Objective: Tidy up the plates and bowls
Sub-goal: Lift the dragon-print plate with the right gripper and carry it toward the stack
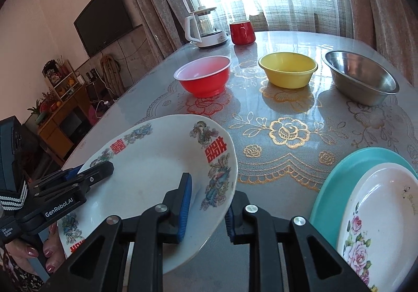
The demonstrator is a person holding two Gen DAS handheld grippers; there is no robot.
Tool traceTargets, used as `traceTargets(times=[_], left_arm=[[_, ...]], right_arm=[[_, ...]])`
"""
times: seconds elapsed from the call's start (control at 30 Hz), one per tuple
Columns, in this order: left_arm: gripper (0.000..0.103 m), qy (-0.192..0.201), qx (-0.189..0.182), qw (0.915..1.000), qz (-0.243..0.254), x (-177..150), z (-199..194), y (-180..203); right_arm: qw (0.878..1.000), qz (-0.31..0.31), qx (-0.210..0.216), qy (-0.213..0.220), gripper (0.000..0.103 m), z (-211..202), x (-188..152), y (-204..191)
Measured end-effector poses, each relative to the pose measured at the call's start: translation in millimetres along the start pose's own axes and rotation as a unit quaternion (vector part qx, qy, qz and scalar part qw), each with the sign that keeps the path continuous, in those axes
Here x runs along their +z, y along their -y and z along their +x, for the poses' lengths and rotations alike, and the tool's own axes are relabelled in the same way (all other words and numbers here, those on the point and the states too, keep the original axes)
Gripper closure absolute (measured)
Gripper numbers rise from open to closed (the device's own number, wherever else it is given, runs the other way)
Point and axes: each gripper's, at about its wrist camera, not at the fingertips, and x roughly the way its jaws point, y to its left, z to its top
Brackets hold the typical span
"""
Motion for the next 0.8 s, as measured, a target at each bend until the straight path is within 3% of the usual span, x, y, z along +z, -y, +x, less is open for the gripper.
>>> traceTargets(times=[0.3, 0.8], left_arm=[[0.068, 0.019, -0.028, 0.9991, 0.027, 13.6, -14.6, 40.1], [0.068, 0.019, -0.082, 0.9925, 0.089, 24.1, -8.1, 131.6]], right_arm=[[0.999, 0.014, -0.011, 0.033, 0.08, -44.3, -1.0, 21.8], [0.993, 0.051, -0.071, 0.074, 0.08, -109.7, -10.5, 82.3]])
